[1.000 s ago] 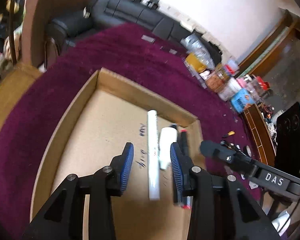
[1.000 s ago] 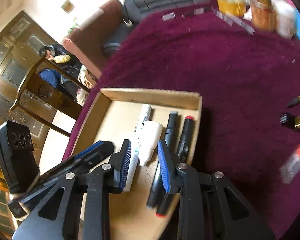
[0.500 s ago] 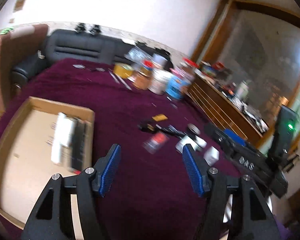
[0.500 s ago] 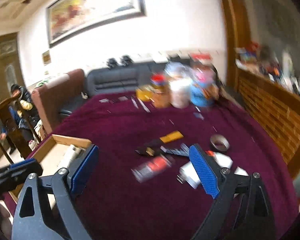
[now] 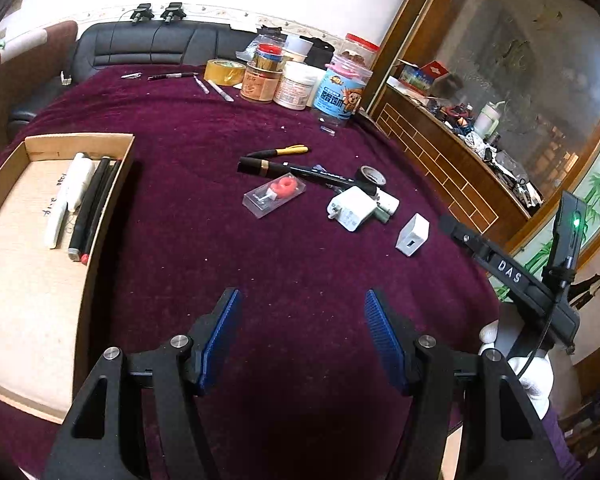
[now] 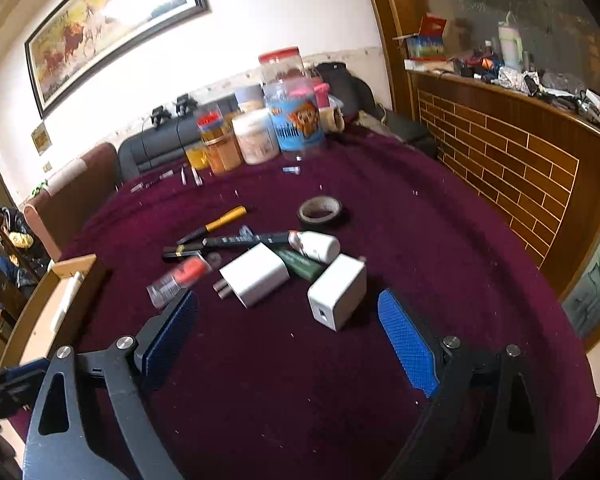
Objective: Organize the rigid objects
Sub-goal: 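Withdraw both open tools from the box back over the table, then grasp the red candle package with the left tool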
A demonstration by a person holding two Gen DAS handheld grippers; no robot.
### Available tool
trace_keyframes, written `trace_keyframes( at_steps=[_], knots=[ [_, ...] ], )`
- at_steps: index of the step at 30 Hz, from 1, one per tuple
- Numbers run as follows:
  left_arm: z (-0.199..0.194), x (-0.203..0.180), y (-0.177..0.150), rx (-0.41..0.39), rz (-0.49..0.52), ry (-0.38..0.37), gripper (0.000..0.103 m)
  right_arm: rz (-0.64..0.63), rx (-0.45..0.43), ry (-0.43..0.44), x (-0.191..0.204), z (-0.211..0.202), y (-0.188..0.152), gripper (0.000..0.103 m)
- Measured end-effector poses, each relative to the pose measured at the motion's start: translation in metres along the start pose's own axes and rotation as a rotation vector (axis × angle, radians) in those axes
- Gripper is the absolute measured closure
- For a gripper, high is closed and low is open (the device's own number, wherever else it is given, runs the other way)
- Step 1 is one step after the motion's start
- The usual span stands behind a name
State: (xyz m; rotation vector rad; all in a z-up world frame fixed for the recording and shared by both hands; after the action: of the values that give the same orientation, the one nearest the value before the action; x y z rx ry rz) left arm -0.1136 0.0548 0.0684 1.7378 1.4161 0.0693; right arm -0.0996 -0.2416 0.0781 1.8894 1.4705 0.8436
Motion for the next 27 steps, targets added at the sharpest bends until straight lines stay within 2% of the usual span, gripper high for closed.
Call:
trace_keyframes(
  at_steps=[7,10,14,18,21,24,27],
  knots=[
    [-0.005,0.009,-0.005,-0.003,-0.025,-0.004,0.045,-0.015,0.004,0.022,0.008,-0.005,-0.008,0.011],
    [0.002,0.021,-0.007,0.019,-0.058,-0.001,0.045,-0.042,0.015,0.003,0.014,0.000,-0.010,0.011],
    [0.002,0.032,-0.005,0.034,-0.095,-0.015,0.045,0.011,0.005,0.007,0.007,0.001,-0.001,0.011],
    [0.004,0.038,0.000,0.040,-0.081,0.019,0.045,0.079,-0.050,-0.070,-0.016,0.007,0.015,0.011],
    [0.014,0.038,0.010,0.072,-0.066,0.035,0.045,0.152,-0.057,-0.102,-0.036,0.021,0.028,0.011],
    [0.030,0.029,0.027,0.077,-0.003,0.064,0.045,0.226,-0.059,-0.117,-0.052,0.040,0.044,0.011],
    [0.063,0.024,0.048,0.126,0.079,0.142,0.045,0.257,-0.068,-0.132,-0.063,0.057,0.049,0.011]
  ],
)
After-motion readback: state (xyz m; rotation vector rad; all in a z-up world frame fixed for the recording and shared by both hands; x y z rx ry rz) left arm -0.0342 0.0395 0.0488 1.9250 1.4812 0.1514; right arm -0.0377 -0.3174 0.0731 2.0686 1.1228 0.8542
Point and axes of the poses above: each gripper's, at about its wrist camera, not at the fingertips, and z roughly the way its jaws point, x to its left, y to its top, the point moved 2 cm from there along z, roughly the way its jaws point, and after that the axes turned 10 degrees about -y, right-handed, at the moved point
